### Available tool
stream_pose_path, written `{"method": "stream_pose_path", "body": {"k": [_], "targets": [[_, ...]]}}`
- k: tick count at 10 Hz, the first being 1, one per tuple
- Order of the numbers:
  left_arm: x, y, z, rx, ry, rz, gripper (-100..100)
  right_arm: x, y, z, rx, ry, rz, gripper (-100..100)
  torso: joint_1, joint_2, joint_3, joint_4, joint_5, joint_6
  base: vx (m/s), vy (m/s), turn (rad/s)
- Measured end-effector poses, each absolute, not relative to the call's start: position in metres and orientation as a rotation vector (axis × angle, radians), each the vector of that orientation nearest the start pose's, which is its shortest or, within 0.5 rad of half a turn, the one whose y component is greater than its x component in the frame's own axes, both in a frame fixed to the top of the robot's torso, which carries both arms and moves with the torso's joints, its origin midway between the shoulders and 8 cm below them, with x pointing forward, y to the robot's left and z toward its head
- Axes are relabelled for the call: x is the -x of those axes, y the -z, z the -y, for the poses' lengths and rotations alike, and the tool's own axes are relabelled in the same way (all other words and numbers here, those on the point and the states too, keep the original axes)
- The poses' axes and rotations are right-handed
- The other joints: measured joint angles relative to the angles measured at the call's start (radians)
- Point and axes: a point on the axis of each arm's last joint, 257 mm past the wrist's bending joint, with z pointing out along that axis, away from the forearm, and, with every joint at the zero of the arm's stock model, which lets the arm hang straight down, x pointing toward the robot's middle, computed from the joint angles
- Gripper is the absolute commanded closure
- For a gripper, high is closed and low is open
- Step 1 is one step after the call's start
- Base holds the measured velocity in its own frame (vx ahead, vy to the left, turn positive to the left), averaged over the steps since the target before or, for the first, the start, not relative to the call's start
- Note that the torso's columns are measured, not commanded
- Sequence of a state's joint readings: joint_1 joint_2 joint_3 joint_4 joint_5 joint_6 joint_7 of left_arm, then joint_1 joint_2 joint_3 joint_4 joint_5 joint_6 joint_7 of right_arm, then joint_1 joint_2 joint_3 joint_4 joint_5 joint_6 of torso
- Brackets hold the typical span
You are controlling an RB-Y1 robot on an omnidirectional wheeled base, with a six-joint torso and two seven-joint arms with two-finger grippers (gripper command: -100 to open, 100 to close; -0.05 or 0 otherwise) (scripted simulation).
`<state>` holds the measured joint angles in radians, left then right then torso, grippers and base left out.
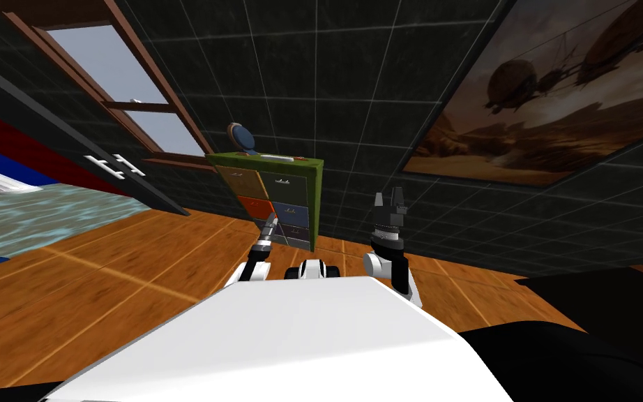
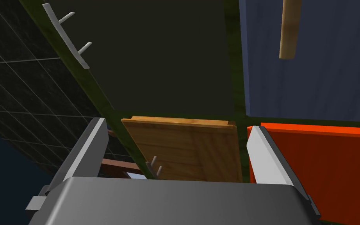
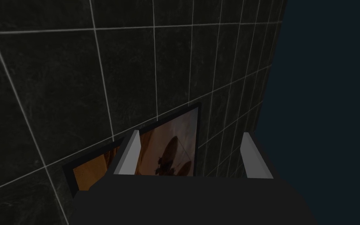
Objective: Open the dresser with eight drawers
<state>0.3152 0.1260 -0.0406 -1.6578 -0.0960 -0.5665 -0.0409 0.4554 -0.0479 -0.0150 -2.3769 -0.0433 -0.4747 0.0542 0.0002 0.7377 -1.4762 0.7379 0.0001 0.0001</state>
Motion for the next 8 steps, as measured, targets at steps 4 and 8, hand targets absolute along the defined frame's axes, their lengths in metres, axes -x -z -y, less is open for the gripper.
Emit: {"method": "stream_pose_path", "body": {"k": [4,8], "targets": [[-0.434,0.227,-0.245,0.798,1.161,-1.148,-100,-0.328,-0.076,0.273,-0.538,-1.309,-0.559,0,0.0,0.0,0.0,0.0,0.0,0.0,0.073,-0.029,-0.047],[-0.439,0.26,-0.235,0.835,1.152,-1.2,-100,-0.328,-0.076,0.273,-0.538,-1.309,-0.559,0,0.0,0.001,0.0,0.0,0.0,0.0,0.056,-0.019,-0.037]]}}
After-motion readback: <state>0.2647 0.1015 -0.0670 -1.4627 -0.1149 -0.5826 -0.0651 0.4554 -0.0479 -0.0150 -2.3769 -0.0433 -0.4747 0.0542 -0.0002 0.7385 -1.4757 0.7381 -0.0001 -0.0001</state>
